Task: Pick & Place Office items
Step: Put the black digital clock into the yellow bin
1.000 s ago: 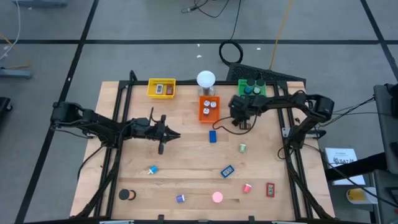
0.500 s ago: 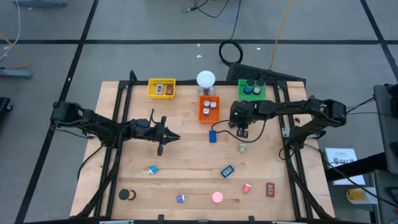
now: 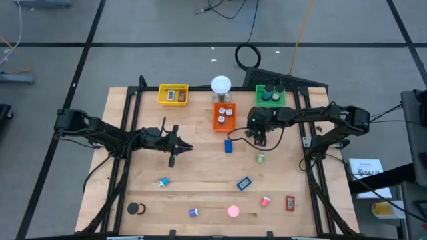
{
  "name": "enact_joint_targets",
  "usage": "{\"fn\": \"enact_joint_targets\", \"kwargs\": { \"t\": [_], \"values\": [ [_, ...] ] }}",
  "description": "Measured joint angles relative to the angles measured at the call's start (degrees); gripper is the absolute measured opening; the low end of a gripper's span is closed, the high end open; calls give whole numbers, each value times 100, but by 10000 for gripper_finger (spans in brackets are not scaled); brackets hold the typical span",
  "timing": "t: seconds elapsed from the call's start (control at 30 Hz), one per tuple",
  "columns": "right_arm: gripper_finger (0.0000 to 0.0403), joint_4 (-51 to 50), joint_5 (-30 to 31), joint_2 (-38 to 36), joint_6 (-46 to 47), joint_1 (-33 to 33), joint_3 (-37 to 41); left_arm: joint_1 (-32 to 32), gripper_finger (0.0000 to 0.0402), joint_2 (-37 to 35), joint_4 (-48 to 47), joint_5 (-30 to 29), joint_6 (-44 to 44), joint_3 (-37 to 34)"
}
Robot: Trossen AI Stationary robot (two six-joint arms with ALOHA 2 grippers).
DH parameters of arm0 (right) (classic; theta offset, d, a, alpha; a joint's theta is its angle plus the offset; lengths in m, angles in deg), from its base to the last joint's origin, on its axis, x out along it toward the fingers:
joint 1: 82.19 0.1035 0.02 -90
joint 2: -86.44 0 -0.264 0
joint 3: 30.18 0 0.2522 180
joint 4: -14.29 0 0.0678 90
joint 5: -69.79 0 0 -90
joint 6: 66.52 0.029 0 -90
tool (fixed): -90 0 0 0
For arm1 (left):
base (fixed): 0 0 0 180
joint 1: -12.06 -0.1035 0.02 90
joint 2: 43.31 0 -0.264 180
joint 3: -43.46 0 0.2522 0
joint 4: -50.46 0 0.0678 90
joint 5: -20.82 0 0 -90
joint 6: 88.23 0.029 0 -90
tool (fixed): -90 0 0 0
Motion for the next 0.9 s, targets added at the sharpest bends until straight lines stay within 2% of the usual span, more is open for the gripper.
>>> {"fn": "enact_joint_targets", "kwargs": {
  "t": [0.23, 0.6, 0.9],
  "values": [
    [275, 438, -420, 0, -213, -173, 269, 0, 37, 0, -4, 0, 7, 0],
    [245, 682, -593, 31, -344, -299, 549, 0, 37, 1, -7, 1, 22, 0],
    [189, 1030, -597, 31, -340, -290, 722, 0, 37, 1, -9, 0, -7, 0]
  ]
}}
